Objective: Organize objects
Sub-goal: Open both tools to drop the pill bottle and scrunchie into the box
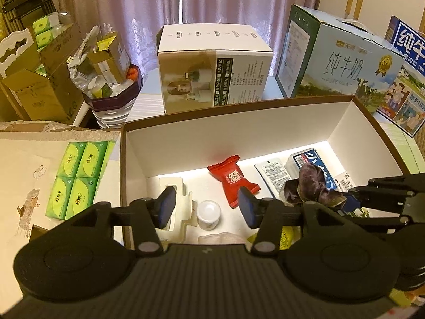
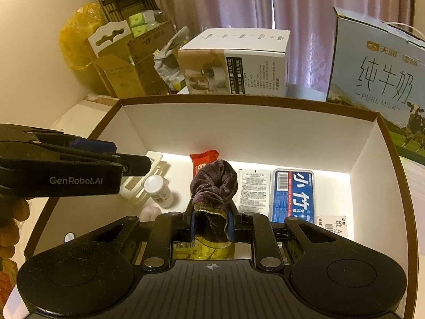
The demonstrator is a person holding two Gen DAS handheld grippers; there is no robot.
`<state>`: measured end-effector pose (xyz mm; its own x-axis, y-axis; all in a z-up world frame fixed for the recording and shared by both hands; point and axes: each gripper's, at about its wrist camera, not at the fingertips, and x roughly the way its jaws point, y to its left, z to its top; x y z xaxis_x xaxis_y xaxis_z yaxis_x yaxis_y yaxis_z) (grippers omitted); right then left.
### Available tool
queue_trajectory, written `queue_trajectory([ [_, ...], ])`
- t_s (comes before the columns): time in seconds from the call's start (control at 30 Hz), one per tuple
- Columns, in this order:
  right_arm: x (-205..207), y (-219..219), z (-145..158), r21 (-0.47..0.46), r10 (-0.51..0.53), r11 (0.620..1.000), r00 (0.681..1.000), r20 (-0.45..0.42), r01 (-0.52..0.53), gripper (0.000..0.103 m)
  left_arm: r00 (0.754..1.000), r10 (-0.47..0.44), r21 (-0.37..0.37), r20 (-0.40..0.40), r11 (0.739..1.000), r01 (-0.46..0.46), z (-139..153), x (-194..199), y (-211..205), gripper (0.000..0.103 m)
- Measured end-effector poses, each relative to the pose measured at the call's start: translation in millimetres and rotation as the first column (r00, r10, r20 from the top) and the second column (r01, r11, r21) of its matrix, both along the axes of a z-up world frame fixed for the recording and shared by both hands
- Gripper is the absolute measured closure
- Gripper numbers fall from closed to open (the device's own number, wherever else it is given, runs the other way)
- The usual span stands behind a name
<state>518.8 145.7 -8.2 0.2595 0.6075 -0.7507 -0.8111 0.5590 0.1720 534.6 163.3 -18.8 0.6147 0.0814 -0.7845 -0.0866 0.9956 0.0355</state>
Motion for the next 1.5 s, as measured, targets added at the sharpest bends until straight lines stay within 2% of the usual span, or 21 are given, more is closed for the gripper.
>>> queue_trajectory([
  [0.23,0.3,3.5,4.9,0.026,-0.006,1.000,1.000,0.009,0.005,0.083,1.000,0.014,0.000,0.017,1.000,-0.014,5.7,-2.1,2.9,0.046],
  [0.3,0.4,3.7,6.2,0.046,-0.009,0.999,1.000,0.013,0.008,0.072,1.000,0.020,0.001,0.022,1.000,-0.020,7.9,-3.0,4.0,0.042],
  [0.37,-1.6,2.8,8.0,0.068,-0.024,0.997,0.999,0.035,0.021,0.055,0.999,0.028,-0.002,0.029,1.000,-0.028,10.4,-4.4,5.6,0.037],
  [0.47,-5.6,0.1,10.0,0.088,-0.029,0.996,0.997,0.075,0.023,0.046,0.998,0.047,-0.018,0.043,0.999,-0.047,14.9,-6.6,9.0,0.031],
  [0.97,-9.8,-19.4,9.3,0.043,-0.052,0.998,0.997,0.057,0.049,0.041,0.997,0.057,-0.037,0.050,0.998,-0.055,19.1,-18.3,3.5,0.017],
  [1.27,-16.6,-35.9,16.0,0.034,-0.101,0.994,0.993,0.054,0.099,0.040,0.996,0.055,-0.042,0.072,0.998,-0.052,25.5,-39.7,-2.9,0.004],
  [1.5,-30.2,-53.4,25.5,0.028,-0.148,0.989,0.987,0.061,0.147,0.040,0.993,0.049,-0.037,0.109,0.998,-0.045,35.3,-60.8,-5.7,0.001],
])
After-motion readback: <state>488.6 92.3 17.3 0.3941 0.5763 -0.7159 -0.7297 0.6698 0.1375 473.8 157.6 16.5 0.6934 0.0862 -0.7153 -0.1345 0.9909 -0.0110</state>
